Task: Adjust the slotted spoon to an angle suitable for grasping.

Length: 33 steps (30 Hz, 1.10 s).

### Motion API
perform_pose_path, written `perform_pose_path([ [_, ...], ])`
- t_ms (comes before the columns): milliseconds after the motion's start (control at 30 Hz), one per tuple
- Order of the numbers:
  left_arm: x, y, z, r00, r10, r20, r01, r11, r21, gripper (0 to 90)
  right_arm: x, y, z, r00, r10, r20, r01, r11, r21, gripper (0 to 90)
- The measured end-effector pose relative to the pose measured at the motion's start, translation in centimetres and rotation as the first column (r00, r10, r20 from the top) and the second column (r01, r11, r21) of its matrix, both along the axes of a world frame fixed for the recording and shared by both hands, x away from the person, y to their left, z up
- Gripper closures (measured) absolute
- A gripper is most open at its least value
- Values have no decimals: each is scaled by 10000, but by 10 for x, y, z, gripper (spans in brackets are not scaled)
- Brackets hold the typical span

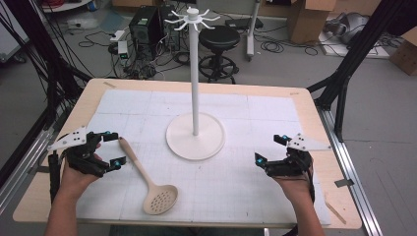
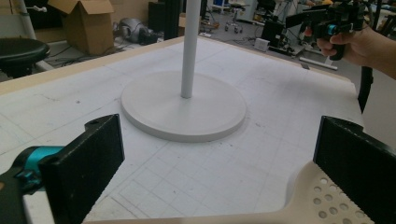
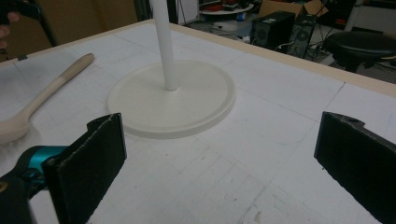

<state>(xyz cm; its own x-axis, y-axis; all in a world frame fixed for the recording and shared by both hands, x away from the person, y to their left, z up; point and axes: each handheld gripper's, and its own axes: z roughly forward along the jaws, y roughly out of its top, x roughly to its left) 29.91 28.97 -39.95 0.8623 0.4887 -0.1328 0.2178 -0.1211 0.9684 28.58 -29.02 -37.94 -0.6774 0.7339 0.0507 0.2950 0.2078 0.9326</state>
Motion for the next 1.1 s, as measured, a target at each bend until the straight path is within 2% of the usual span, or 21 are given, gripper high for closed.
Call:
perform_pose_path([
  [400,-2,-2,0,9998,-188,56,187,9996,211,24,-3,-5,0,9999,-139,-6,139,9999,7,10],
  [433,-3,-3,-1,9998,-194,48,192,9990,399,24,-3,-6,1,9998,-163,60,164,9999,-27,10],
  [467,-3,-3,-1,9998,-194,48,192,9990,399,24,-3,-6,1,9998,-163,60,164,9999,-27,10],
  [500,-2,-4,-2,9999,-89,48,85,9968,797,24,-4,-5,1,9999,-143,20,143,9999,-18,10],
  [533,-2,-4,-2,9999,-89,48,85,9968,797,24,-4,-4,2,9999,-124,18,124,9999,-21,10],
  [567,0,-5,-5,9998,75,-163,-54,9924,1232,24,-4,-4,2,9999,-106,39,106,9999,-53,10],
  [600,0,-5,-5,9998,75,-163,-54,9924,1232,24,-4,-3,2,10000,-75,22,75,10000,-47,10],
  [633,1,-8,-7,9994,96,-325,-45,9883,1524,24,-4,-2,1,10000,-51,5,51,10000,-82,10],
  [800,3,-14,-12,9987,13,-510,80,9831,1828,24,-3,-1,-1,10000,-24,-84,23,9999,-150,10],
  [900,5,-18,-15,9979,19,-654,121,9770,2128,25,-3,-1,-2,10000,-26,-73,25,9998,-180,10],
  [1033,5,-20,-16,9979,23,-642,123,9742,2253,25,-3,-1,-2,10000,-13,-78,12,9998,-180,10],
  [1100,4,-20,-12,9983,-269,-522,380,9737,2245,124,-3,0,-2,10000,18,-95,-19,9998,-192,10],
])
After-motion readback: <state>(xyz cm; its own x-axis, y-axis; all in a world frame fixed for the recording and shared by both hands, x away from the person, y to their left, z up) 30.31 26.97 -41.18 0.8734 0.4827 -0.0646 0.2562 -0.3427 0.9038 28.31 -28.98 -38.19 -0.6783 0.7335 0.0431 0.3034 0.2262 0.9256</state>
